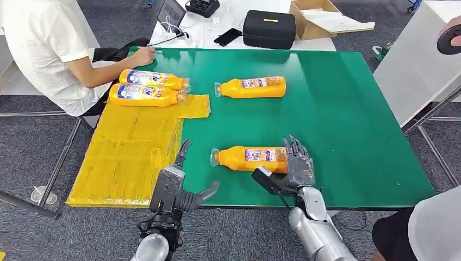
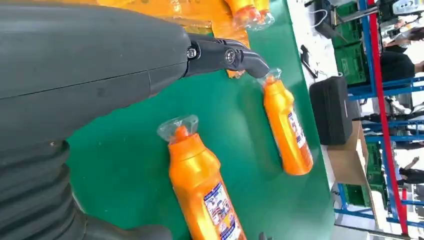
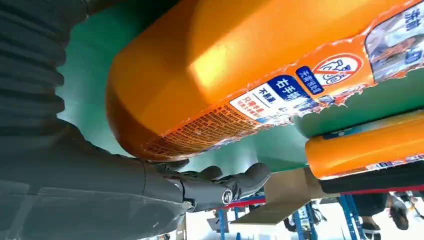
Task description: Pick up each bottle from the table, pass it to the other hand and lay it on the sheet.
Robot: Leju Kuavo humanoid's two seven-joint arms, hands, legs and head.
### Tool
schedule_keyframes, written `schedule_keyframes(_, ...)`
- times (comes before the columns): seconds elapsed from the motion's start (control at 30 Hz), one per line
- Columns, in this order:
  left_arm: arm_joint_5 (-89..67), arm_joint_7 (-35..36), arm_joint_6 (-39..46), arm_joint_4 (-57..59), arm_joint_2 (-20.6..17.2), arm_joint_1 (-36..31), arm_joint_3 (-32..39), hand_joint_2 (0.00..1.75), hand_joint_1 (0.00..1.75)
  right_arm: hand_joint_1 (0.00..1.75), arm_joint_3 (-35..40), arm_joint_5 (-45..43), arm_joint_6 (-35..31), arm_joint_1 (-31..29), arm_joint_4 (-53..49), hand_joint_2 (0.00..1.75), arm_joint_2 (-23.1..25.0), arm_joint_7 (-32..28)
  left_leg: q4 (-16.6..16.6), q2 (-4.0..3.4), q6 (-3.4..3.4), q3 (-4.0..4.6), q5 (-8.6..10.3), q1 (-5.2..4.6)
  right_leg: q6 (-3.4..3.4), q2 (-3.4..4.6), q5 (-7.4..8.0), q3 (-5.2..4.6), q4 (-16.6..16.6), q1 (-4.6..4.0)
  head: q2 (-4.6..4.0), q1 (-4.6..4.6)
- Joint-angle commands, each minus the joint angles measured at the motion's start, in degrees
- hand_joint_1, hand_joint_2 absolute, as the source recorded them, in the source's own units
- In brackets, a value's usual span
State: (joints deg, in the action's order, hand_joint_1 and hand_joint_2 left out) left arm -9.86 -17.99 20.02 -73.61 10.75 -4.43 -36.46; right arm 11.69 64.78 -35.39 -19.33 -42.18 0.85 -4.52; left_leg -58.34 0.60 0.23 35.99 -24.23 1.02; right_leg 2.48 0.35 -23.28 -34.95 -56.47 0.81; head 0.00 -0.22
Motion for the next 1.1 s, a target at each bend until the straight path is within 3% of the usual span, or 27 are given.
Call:
schedule_keyframes(0.03,1.4,0.1,-0.1,3.7,-0.6,-2.2,-0.6,1.75,0.0,1.61,0.9,-4.2,7.5,-3.0,6.8,1.75,-0.5,-0.3,0.0,-0.03,0.02,-0.14,-0.01,-0.01,-0.06,-0.02,-0.01,0.13,0.0,-0.01,0.02,-0.02)
schedule_keyframes(0.07,1.5,0.1,-0.1,3.7,-0.6,-2.2,-0.6,1.75,0.0,1.75,0.7,-5.1,9.2,-3.0,7.4,1.75,-0.8,-0.5,0.1,-0.05,0.03,-0.26,-0.05,-0.02,-0.1,-0.03,-0.05,0.25,0.0,-0.02,0.0,-0.02)
schedule_keyframes(0.77,2.7,-0.3,0.0,4.9,-0.6,-2.9,-1.1,1.75,0.0,1.75,-2.6,-11.3,12.7,-3.4,14.7,1.75,-1.9,-2.8,0.1,0.12,0.04,-0.64,0.01,0.03,-0.06,-0.24,-0.01,0.66,0.2,-0.06,0.0,-0.02)
schedule_keyframes(0.87,4.9,-1.1,-0.9,4.8,-0.5,-2.8,-1.0,1.75,0.0,1.75,-4.8,-15.6,13.5,-3.4,14.5,1.75,-0.9,-8.0,0.1,0.14,0.05,-0.72,0.02,0.02,-0.08,-0.27,0.01,0.74,0.2,-0.06,0.0,-0.02)
schedule_keyframes(0.97,5.0,-1.1,-0.9,4.8,-0.6,-2.8,-1.1,1.75,0.0,1.75,-4.8,-15.7,13.8,-3.5,14.5,1.75,-0.7,-8.0,0.1,0.07,0.04,-0.78,0.0,0.03,-0.07,-0.18,0.01,0.8,0.1,-0.06,0.0,-0.02)
schedule_keyframes(1.1,10.6,-0.7,-3.2,4.9,-0.7,-2.3,-0.7,1.75,0.0,1.75,-6.6,-21.7,11.1,-2.0,9.7,1.75,1.1,-16.4,0.2,-0.02,0.04,-0.9,0.0,0.02,-0.13,-0.14,0.03,0.87,0.2,-0.06,0.0,-0.02)
